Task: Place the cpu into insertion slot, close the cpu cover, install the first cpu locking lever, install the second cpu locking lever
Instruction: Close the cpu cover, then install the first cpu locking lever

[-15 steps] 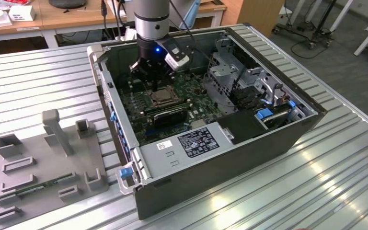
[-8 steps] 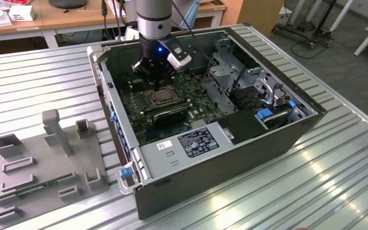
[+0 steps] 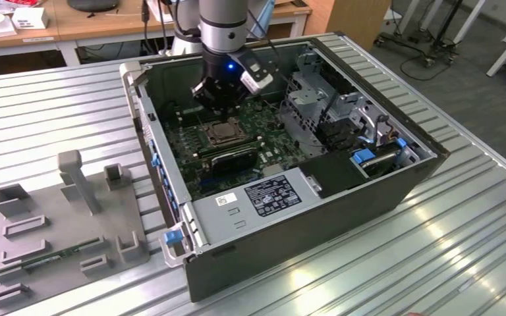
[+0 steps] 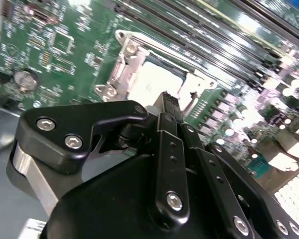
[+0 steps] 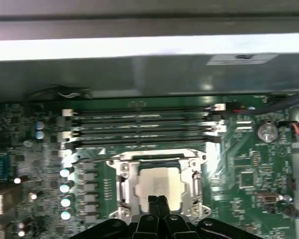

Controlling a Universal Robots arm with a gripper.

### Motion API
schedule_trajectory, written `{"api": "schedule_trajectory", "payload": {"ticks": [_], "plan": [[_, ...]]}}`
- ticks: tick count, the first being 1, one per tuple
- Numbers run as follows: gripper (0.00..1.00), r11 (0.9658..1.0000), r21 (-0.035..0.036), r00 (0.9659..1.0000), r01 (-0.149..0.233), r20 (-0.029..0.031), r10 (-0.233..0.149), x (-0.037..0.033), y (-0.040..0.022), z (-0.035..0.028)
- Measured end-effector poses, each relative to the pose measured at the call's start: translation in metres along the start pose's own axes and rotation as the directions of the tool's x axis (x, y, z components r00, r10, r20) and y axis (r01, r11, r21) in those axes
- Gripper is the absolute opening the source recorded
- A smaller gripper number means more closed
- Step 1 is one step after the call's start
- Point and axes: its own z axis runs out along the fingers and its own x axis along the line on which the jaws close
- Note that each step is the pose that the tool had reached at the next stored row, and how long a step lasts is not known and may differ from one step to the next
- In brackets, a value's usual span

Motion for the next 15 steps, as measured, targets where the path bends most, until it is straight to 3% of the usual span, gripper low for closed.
{"api": "schedule_trajectory", "payload": {"ticks": [3, 15], "plan": [[0.11, 1.0000, -0.0001, 1.0000, 0.000, 0.0001, 0.000, -0.0039, 0.0001, 0.0004], [0.11, 1.0000, 0.0000, 1.0000, 0.000, 0.0002, 0.000, -0.0037, 0.0002, 0.0019]]}}
